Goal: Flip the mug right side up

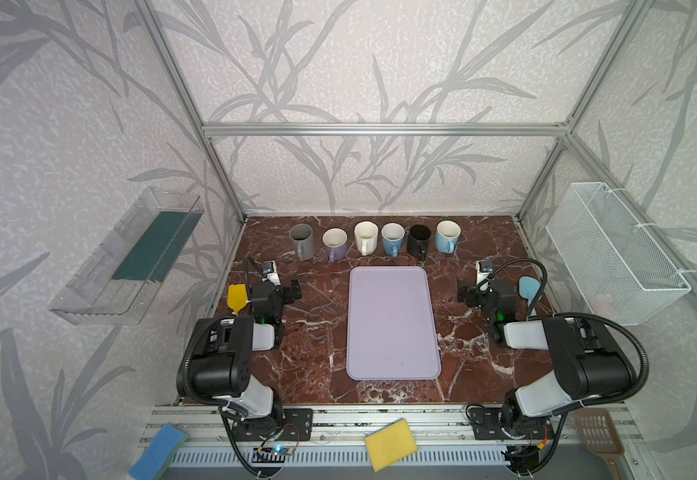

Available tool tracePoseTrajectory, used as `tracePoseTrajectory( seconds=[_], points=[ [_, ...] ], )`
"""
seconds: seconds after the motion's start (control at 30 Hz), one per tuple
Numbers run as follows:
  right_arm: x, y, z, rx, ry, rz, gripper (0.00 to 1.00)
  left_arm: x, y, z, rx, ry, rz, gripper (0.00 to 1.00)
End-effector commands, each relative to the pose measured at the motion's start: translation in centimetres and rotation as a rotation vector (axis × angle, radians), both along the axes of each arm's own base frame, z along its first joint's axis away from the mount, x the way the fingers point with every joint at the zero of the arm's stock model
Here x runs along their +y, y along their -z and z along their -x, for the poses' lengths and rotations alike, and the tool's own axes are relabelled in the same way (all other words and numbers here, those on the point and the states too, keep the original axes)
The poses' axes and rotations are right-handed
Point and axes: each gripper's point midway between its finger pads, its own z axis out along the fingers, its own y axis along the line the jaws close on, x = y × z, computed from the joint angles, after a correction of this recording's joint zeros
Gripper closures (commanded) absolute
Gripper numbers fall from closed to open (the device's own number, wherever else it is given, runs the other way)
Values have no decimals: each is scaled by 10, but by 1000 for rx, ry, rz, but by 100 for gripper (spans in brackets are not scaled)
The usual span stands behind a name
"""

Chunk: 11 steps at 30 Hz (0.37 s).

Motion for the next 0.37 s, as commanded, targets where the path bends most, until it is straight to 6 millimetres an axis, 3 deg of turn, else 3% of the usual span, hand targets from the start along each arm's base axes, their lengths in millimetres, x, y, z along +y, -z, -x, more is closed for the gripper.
tracePoseTrajectory(
  seconds=[0.0,0.33],
  points=[
    [3,-8,-5,-18,-17,11,1,-3,-4,-5,-6,22,-19,1],
    [8,-9,-4,-19,-48,12,1,-3,-4,-5,-5,21,-19,1]
  ],
)
